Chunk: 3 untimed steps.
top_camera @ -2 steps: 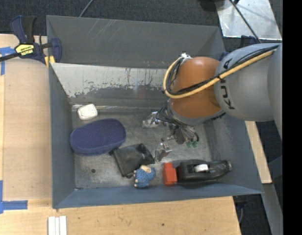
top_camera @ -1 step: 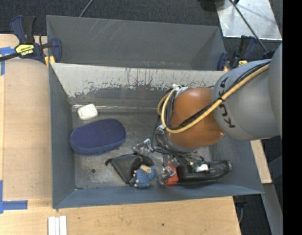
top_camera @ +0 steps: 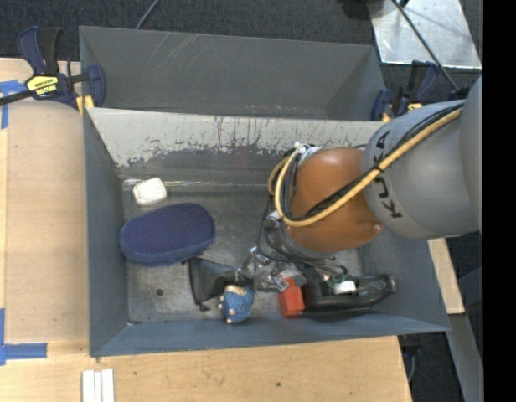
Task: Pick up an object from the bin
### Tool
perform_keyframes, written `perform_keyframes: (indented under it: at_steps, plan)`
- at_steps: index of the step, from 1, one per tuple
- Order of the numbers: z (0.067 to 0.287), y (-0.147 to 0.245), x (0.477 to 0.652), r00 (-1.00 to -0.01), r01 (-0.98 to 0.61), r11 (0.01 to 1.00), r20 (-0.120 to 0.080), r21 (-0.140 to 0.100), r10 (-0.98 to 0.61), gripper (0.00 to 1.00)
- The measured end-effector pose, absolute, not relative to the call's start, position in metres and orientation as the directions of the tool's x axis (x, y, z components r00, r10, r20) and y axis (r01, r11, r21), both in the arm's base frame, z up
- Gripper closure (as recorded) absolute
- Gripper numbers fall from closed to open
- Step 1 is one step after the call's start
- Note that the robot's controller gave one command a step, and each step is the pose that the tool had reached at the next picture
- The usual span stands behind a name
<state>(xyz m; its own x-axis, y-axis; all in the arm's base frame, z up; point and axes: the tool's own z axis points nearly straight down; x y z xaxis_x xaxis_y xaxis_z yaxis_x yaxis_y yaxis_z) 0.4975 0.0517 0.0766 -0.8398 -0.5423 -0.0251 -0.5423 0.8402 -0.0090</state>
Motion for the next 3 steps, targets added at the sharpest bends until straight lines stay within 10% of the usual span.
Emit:
perform_keyframes:
  at_steps: [1,2,3]
  plan:
    - [0.0737,0.0505,0.4939,-0.840,-0.543,0.840,-0.012,-0.005,-0.543,0.00]
    - [0.0763,0.0521,0.4971,-0.839,-0.544,0.839,-0.024,-0.008,-0.544,1.00]
    - [0.0736,0.0508,0.4938,-0.839,-0.544,0.839,-0.012,-0.004,-0.544,0.00]
